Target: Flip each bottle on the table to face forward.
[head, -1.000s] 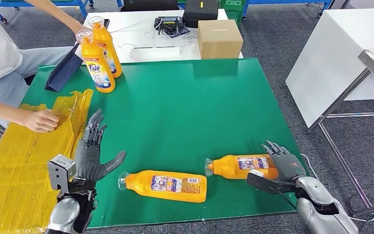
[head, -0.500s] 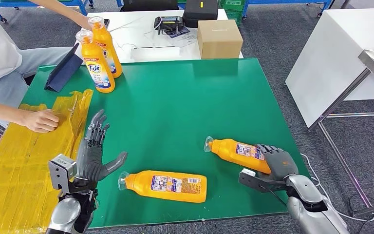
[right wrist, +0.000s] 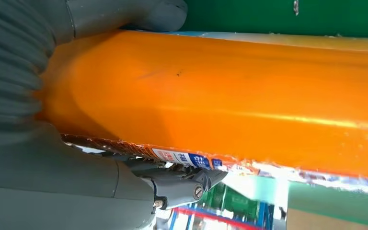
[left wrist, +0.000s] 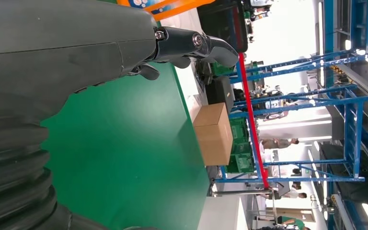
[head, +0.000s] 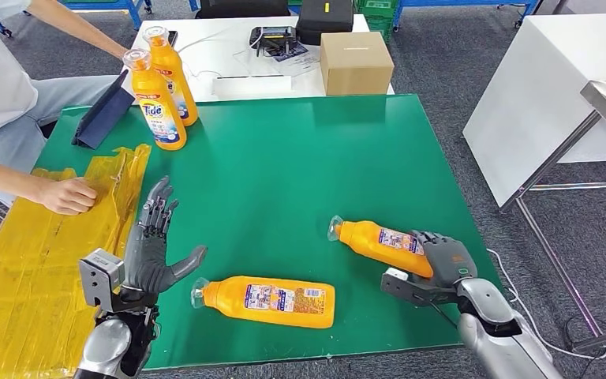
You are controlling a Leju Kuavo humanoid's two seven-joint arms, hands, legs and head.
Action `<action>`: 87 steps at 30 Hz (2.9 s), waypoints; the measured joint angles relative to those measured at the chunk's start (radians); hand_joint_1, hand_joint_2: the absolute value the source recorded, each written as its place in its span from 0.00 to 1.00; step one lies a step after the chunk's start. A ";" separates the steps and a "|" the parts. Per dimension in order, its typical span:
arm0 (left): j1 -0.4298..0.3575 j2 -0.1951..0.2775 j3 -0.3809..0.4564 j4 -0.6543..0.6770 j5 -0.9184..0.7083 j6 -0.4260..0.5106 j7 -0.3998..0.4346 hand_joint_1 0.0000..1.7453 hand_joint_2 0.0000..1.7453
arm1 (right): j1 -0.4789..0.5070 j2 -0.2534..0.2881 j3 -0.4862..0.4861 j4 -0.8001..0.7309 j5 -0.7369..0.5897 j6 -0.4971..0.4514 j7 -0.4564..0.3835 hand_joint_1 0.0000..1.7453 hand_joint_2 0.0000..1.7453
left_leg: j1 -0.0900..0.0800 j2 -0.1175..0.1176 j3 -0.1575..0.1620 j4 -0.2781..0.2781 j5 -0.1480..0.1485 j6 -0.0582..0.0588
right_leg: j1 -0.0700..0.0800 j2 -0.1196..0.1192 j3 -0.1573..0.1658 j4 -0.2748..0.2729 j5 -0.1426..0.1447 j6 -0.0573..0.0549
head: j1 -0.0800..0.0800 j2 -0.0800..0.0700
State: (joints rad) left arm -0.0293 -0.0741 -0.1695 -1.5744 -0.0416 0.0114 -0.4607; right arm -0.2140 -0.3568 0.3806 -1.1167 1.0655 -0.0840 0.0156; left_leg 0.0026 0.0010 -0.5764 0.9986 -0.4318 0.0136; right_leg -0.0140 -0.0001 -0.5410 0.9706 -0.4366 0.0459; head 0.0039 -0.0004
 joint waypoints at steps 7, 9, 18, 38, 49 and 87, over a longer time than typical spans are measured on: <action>0.004 -0.008 -0.009 0.000 -0.023 -0.007 0.019 0.00 1.00 | 0.031 0.053 0.000 -0.029 0.068 -0.118 0.021 1.00 1.00 | 0.000 -0.002 -0.002 0.000 0.000 0.000 | 0.000 -0.001 -0.001 0.000 0.000 0.000 | 0.000 0.000; 0.006 -0.009 -0.020 -0.001 -0.026 -0.027 0.027 0.00 1.00 | 0.055 0.081 -0.009 -0.058 0.050 -0.197 -0.002 1.00 1.00 | 0.000 -0.004 -0.005 0.000 0.001 0.000 | 0.000 -0.001 -0.002 0.001 0.000 0.001 | 0.000 0.000; 0.012 -0.008 -0.167 0.002 -0.039 -0.096 0.050 0.00 1.00 | 0.156 0.248 -0.091 -0.306 -0.187 -0.474 -0.195 1.00 1.00 | 0.000 -0.005 -0.011 0.000 0.001 0.000 | 0.000 -0.002 -0.008 0.001 -0.001 0.000 | 0.000 0.000; 0.005 0.015 -0.276 0.039 0.032 -0.179 0.085 0.00 1.00 | 0.210 0.343 -0.104 -0.482 -0.282 -0.542 -0.289 1.00 1.00 | 0.000 -0.005 -0.011 0.000 0.000 0.000 | 0.000 -0.002 -0.009 0.001 -0.001 0.000 | 0.000 0.000; -0.025 0.019 -0.324 0.056 0.072 -0.226 0.082 0.00 1.00 | 0.201 0.356 -0.086 -0.484 -0.570 -0.323 -0.352 0.98 1.00 | 0.000 -0.005 -0.012 0.000 0.001 0.000 | 0.000 -0.002 -0.009 0.001 -0.001 0.000 | 0.000 0.000; -0.117 0.007 -0.325 0.126 0.117 -0.112 0.086 0.00 1.00 | 0.097 0.444 0.188 -0.111 -0.672 -0.043 -0.344 1.00 1.00 | 0.001 -0.004 -0.013 0.000 0.001 0.000 | 0.000 -0.002 -0.010 0.001 -0.001 0.000 | 0.000 0.000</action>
State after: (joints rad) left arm -0.1461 -0.0671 -0.4942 -1.4483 0.0752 -0.1008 -0.3743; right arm -0.1175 0.0869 0.5686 -1.2277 0.3935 -0.1267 -0.3281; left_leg 0.0031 -0.0034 -0.5889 0.9986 -0.4310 0.0131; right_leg -0.0139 -0.0017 -0.5513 0.9715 -0.4378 0.0462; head 0.0039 -0.0004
